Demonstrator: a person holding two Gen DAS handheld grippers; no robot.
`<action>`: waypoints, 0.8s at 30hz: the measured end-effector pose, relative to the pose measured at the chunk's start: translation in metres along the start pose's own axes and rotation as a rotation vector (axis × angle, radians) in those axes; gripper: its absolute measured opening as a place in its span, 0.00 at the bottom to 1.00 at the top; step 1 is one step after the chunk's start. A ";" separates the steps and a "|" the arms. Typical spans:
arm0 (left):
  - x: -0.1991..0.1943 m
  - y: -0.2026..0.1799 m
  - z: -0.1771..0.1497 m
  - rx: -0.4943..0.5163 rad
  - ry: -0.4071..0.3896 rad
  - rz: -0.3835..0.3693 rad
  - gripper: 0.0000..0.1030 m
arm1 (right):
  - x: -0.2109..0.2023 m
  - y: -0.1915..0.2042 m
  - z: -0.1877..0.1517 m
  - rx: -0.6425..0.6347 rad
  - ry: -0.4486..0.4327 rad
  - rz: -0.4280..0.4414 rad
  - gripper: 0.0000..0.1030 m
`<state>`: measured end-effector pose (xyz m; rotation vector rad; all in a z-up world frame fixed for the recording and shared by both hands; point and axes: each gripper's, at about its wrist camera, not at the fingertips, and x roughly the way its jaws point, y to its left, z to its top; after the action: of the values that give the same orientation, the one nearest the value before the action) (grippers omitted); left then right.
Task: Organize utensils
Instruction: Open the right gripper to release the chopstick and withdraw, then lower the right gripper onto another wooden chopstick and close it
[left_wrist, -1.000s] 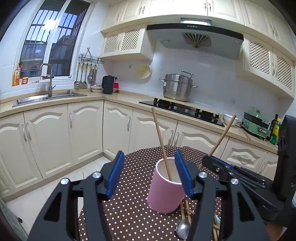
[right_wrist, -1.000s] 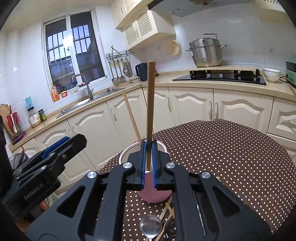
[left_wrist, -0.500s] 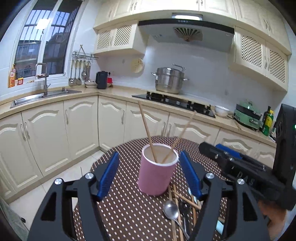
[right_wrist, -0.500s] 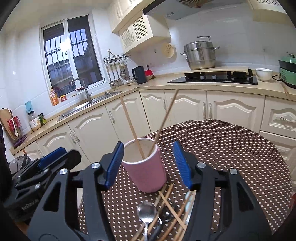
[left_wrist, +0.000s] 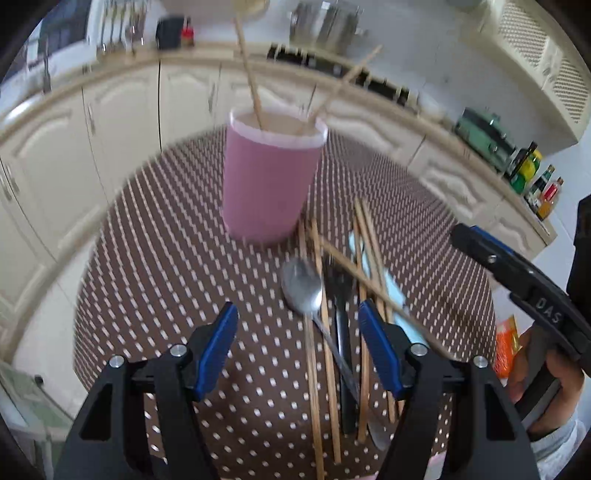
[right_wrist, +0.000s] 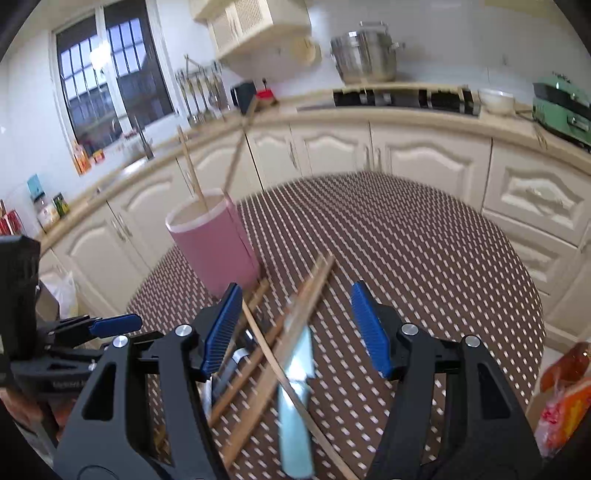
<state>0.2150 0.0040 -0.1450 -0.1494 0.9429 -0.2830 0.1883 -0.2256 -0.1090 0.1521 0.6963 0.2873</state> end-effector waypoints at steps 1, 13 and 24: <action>0.006 0.000 -0.004 0.010 0.028 0.004 0.58 | 0.001 -0.003 -0.003 0.001 0.014 -0.002 0.60; 0.038 -0.004 -0.017 0.082 0.137 0.056 0.33 | 0.012 -0.015 -0.023 -0.010 0.119 0.025 0.60; 0.055 -0.025 -0.005 0.156 0.153 0.104 0.33 | 0.023 -0.008 -0.031 -0.100 0.251 0.077 0.60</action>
<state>0.2376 -0.0361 -0.1844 0.0647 1.0720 -0.2737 0.1869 -0.2250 -0.1483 0.0481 0.9242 0.4191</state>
